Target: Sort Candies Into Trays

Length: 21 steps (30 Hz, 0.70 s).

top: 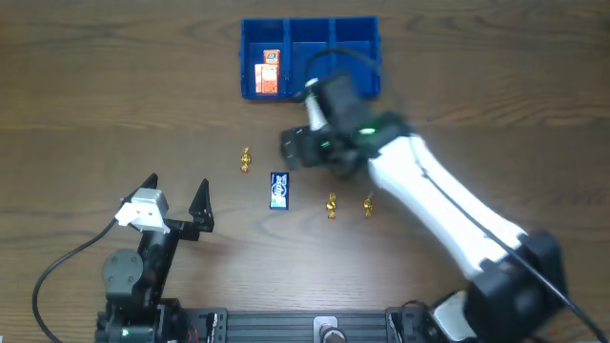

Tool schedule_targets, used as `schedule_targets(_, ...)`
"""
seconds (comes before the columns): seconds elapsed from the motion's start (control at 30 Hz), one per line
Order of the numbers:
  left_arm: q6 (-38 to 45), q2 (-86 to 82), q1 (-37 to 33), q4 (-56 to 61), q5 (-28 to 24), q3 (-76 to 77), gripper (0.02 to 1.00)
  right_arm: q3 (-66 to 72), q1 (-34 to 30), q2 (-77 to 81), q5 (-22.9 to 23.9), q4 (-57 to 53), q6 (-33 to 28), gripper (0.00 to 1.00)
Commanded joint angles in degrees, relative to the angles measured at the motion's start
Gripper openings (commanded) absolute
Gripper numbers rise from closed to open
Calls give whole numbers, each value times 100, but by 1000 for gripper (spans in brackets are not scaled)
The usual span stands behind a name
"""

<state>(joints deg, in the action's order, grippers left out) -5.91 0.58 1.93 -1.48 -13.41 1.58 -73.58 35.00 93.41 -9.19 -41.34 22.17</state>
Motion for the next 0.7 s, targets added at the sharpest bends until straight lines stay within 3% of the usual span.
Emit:
schedule_targets(0.03, 61, -37, -20, -160, -105, -131, 998, -737, 1045, 1110, 896, -546, 1526, 998)
schedule_targets(0.17, 61, -37, -20, -160, -105, -131, 998, -979, 1434, 1996, 1130, -551, 2487, 998)
schedule_targets(0.3, 61, -37, -20, -157, -105, -131, 996, -1259, 1486, 2697, 1161, -793, 2898, 998)
schedule_targets(0.5, 61, -37, -20, -160, -105, -131, 998, -1270, 1486, 2813, 1344, -813, 3036, 974)
schedule_targets(0.57, 61, -37, -20, -160, -105, -131, 998, -1270, 1486, 2824, 1364, -833, 3036, 599)
schedule_targets(0.63, 61, -37, -20, -160, -105, -131, 1000, -1270, 1486, 2824, 1364, -852, 3034, 402)
schedule_targets(0.7, 61, -37, -20, -160, -105, -131, 998, -1270, 1486, 2824, 1366, -852, 3032, 303)
